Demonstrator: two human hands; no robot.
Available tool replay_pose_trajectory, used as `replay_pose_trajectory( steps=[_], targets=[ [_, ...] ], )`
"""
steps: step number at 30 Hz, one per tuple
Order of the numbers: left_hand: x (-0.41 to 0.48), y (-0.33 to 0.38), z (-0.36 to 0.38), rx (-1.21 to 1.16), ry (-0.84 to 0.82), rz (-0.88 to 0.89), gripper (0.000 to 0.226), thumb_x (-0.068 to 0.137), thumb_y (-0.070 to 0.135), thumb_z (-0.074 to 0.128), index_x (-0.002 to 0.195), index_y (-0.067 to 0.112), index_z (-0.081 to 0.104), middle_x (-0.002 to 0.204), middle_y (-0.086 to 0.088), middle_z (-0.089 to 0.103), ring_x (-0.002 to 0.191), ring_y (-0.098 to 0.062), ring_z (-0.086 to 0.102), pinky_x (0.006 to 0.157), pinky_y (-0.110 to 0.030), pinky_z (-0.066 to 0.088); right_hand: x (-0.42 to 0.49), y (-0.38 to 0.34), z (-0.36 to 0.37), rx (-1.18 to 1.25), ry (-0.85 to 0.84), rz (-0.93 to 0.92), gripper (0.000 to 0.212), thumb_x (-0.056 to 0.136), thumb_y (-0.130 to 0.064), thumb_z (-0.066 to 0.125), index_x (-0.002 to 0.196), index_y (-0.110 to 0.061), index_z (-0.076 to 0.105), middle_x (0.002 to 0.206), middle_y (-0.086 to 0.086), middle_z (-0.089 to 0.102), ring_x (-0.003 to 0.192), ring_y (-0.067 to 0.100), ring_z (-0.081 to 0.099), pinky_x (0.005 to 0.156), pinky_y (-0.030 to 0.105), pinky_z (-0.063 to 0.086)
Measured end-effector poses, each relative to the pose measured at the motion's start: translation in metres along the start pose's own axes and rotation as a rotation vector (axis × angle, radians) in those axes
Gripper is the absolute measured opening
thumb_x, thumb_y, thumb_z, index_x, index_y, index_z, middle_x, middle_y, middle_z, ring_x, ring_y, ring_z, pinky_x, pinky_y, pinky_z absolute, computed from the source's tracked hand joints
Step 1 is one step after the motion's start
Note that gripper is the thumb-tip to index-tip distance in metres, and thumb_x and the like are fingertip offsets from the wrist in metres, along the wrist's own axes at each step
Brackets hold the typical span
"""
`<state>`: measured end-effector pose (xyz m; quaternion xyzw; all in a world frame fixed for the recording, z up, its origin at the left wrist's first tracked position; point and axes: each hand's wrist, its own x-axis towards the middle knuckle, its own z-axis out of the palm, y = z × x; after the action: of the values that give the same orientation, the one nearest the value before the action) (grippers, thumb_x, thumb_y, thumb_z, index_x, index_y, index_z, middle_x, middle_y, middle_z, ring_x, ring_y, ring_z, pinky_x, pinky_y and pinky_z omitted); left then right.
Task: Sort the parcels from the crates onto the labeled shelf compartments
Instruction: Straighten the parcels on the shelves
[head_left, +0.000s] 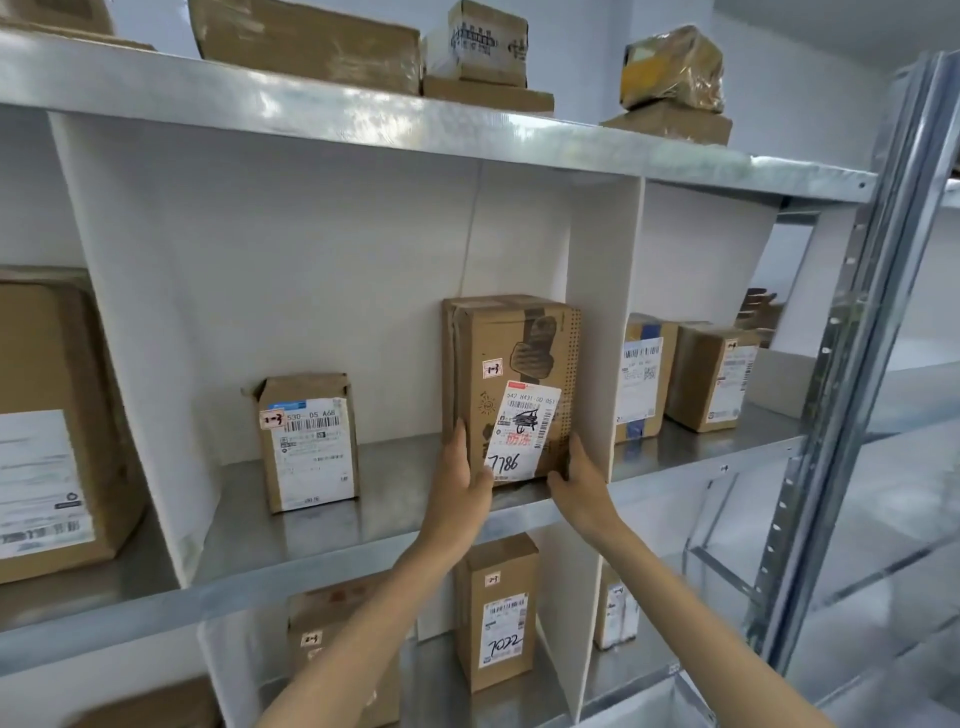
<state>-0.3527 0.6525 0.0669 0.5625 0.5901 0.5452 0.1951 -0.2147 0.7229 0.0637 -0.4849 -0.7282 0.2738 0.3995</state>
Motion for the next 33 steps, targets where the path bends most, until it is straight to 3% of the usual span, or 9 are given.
replay_pose_trajectory(
  steps=[8, 11, 14, 17, 20, 23, 27, 31, 33],
  targets=[
    [0.011, -0.020, 0.004, 0.075, 0.052, 0.063, 0.060, 0.096, 0.019, 0.047, 0.149, 0.028, 0.019, 0.149, 0.010, 0.032, 0.137, -0.007, 0.030, 0.113, -0.027, 0.028, 0.008, 0.011, 0.008, -0.017, 0.051, -0.029, 0.060, 0.089, 0.004, 0.038, 0.145, -0.010, 0.022, 0.135, 0.011, 0.051, 0.121, 0.031, 0.051, 0.103, 0.041, 0.043],
    [0.004, -0.011, 0.006, 0.157, 0.247, 0.142, 0.055, 0.094, 0.017, 0.051, 0.144, 0.020, 0.028, 0.140, 0.013, 0.035, 0.132, -0.001, 0.027, 0.108, -0.015, 0.022, 0.001, 0.012, 0.006, -0.083, 0.035, -0.075, 0.069, 0.092, -0.003, 0.041, 0.151, -0.008, 0.006, 0.151, 0.009, 0.031, 0.137, 0.026, 0.034, 0.113, 0.041, 0.032],
    [-0.005, 0.009, 0.004, 0.211, 0.487, 0.334, 0.048, 0.089, 0.002, 0.053, 0.135, 0.012, 0.041, 0.135, -0.002, 0.043, 0.128, -0.011, 0.035, 0.101, 0.000, 0.018, -0.014, 0.007, -0.004, -0.096, 0.054, -0.176, 0.069, 0.096, -0.005, 0.041, 0.152, -0.013, 0.001, 0.156, 0.002, 0.019, 0.142, 0.017, 0.022, 0.117, 0.027, 0.021],
    [-0.010, 0.039, 0.014, 0.139, 0.519, 0.464, 0.037, 0.088, 0.006, 0.049, 0.125, 0.010, 0.049, 0.125, -0.004, 0.050, 0.121, -0.014, 0.044, 0.099, -0.002, 0.027, -0.028, -0.002, -0.025, 0.009, 0.113, -0.334, 0.064, 0.096, -0.005, 0.042, 0.149, -0.029, 0.014, 0.148, -0.007, 0.032, 0.134, 0.003, 0.032, 0.110, 0.016, 0.026],
    [-0.010, 0.066, 0.039, 0.017, 0.466, 0.558, 0.030, 0.089, 0.017, 0.044, 0.117, 0.013, 0.051, 0.118, 0.002, 0.052, 0.114, -0.015, 0.050, 0.094, -0.018, 0.043, -0.029, -0.002, -0.053, 0.018, 0.215, -0.450, 0.055, 0.095, -0.004, 0.045, 0.146, -0.022, 0.031, 0.140, -0.008, 0.044, 0.127, -0.002, 0.039, 0.107, 0.009, 0.030],
    [-0.009, 0.087, 0.079, -0.025, 0.427, 0.646, 0.028, 0.088, 0.000, 0.045, 0.112, 0.012, 0.053, 0.112, 0.002, 0.054, 0.111, -0.016, 0.051, 0.096, -0.028, 0.043, -0.020, 0.007, -0.091, 0.084, 0.351, -0.540, 0.048, 0.093, 0.003, 0.047, 0.135, -0.019, 0.045, 0.129, -0.008, 0.054, 0.122, 0.001, 0.049, 0.103, 0.014, 0.037],
    [0.000, 0.107, 0.142, -0.078, 0.377, 0.627, 0.024, 0.090, 0.009, 0.042, 0.110, 0.009, 0.055, 0.111, 0.002, 0.054, 0.107, -0.014, 0.052, 0.093, -0.029, 0.045, 0.005, 0.032, -0.141, 0.187, 0.425, -0.501, 0.041, 0.094, 0.004, 0.044, 0.128, -0.018, 0.051, 0.119, -0.004, 0.061, 0.112, 0.002, 0.056, 0.094, 0.014, 0.044],
    [0.019, 0.117, 0.199, -0.086, 0.312, 0.620, 0.027, 0.089, 0.003, 0.044, 0.113, 0.015, 0.052, 0.114, 0.006, 0.052, 0.106, -0.012, 0.052, 0.089, -0.037, 0.049, 0.030, 0.064, -0.181, 0.204, 0.461, -0.491, 0.035, 0.093, 0.006, 0.042, 0.120, -0.012, 0.057, 0.109, -0.004, 0.064, 0.102, 0.002, 0.059, 0.086, 0.010, 0.044],
    [0.030, 0.119, 0.226, -0.081, 0.299, 0.600, 0.030, 0.089, -0.001, 0.045, 0.112, 0.018, 0.051, 0.112, 0.007, 0.052, 0.105, -0.010, 0.052, 0.089, -0.034, 0.049, 0.044, 0.082, -0.198, 0.211, 0.468, -0.471, 0.033, 0.093, 0.005, 0.042, 0.115, -0.011, 0.060, 0.105, -0.003, 0.065, 0.098, 0.002, 0.059, 0.084, 0.008, 0.042]
  ],
)
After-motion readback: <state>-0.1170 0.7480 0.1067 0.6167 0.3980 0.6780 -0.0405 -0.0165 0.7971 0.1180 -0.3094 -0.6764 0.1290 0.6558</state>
